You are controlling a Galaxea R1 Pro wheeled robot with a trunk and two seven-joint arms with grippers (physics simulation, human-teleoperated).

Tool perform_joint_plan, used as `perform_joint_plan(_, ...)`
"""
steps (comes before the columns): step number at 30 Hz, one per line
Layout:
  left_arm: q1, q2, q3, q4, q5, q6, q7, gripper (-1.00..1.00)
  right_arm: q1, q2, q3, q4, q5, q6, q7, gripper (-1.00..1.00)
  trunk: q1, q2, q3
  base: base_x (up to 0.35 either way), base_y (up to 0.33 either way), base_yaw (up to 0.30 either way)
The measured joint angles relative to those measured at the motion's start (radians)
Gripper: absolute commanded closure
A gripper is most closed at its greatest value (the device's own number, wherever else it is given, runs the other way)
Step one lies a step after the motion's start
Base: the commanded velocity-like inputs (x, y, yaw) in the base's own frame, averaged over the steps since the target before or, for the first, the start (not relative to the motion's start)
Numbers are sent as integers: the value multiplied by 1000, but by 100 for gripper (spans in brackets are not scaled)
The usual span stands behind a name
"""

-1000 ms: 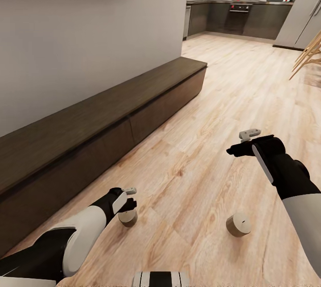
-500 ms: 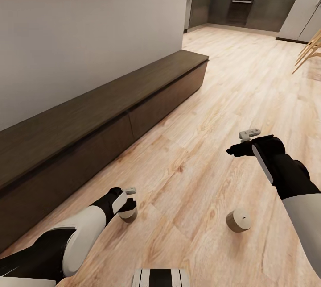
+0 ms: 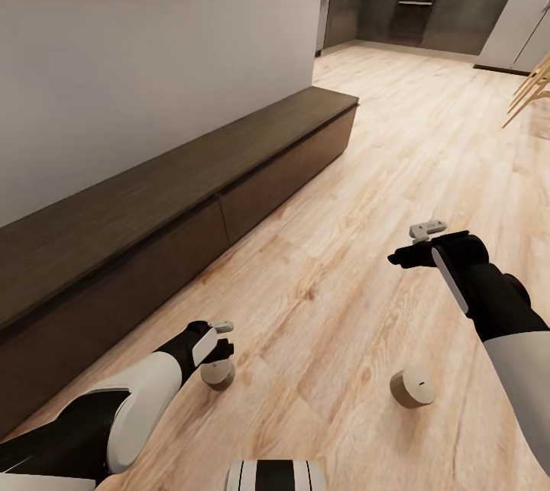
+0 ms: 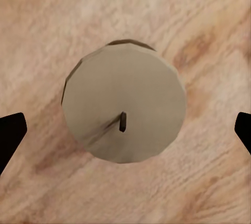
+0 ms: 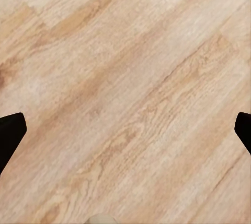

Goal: Place each of the two pumpkins and all three candles from the living room inside a cabinet in the living room (use any cabinet), then make sure every cabinet is closed, and position the cauldron so it is next to a table in the living room.

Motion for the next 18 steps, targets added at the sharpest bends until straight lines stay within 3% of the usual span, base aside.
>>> perform_joint_plan(9, 0, 0, -1, 0, 0, 0, 0, -100, 0, -7, 0, 0, 0, 0, 0, -100, 0, 0, 0, 5, 0, 0)
perform_joint_plan(18, 0, 0, -1, 1, 0, 1, 0, -100, 0, -7, 0, 0, 0, 0, 10, -100, 4, -2, -35, 0, 0, 0)
